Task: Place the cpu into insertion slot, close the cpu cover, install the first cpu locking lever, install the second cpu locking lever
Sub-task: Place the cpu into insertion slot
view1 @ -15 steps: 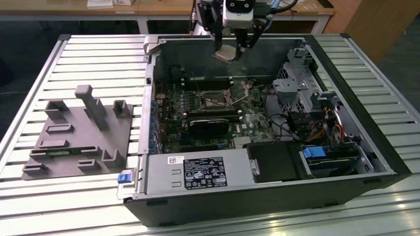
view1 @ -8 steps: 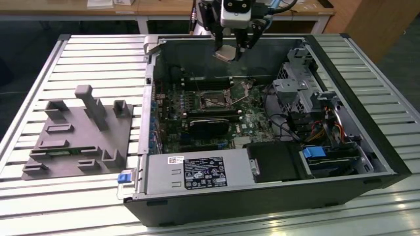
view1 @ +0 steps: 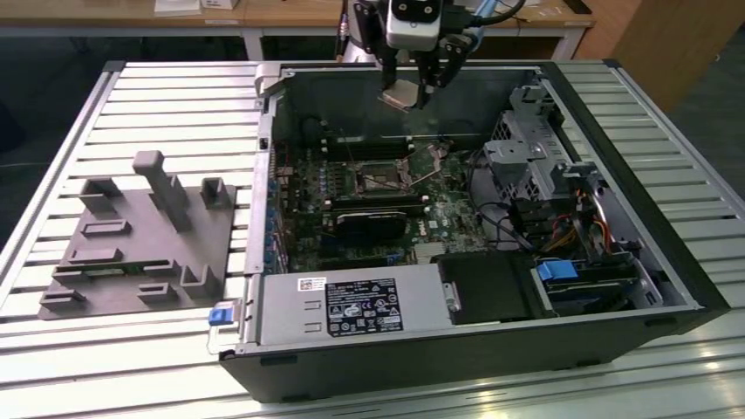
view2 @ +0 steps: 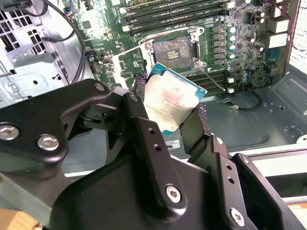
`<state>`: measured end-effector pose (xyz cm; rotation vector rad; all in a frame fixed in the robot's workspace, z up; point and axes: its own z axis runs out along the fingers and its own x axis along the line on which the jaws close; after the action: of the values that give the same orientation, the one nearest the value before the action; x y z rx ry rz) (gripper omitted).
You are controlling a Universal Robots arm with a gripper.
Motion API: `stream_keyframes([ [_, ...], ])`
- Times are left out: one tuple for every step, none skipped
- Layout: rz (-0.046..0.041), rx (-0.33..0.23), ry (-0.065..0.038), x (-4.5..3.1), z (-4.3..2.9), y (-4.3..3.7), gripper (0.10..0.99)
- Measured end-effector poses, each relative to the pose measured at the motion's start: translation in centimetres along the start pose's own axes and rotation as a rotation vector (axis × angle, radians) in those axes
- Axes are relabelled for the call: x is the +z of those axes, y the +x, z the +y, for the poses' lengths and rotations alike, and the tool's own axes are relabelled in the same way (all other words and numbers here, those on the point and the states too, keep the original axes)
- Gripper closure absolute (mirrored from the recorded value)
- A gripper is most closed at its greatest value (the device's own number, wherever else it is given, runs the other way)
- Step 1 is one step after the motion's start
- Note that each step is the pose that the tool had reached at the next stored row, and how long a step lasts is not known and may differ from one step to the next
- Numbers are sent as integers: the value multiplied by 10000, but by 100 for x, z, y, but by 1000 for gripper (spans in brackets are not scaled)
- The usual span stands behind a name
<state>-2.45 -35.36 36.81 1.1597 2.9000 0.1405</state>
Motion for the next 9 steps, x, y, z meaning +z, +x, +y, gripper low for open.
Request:
stream_keyframes([
  [-5, 55, -1, 0, 0, 0, 549],
  [-10, 109, -2, 0, 0, 0, 549],
  [-15, 168, -3, 0, 0, 0, 549],
  [-20, 221, -5, 1, 0, 0, 549],
  [-24, 275, -6, 1, 0, 0, 549],
  [-29, 330, -7, 1, 0, 0, 549],
  [-34, 386, -8, 1, 0, 0, 549],
  [-39, 444, -8, 1, 0, 0, 549],
  [-45, 501, -10, 1, 0, 0, 549],
])
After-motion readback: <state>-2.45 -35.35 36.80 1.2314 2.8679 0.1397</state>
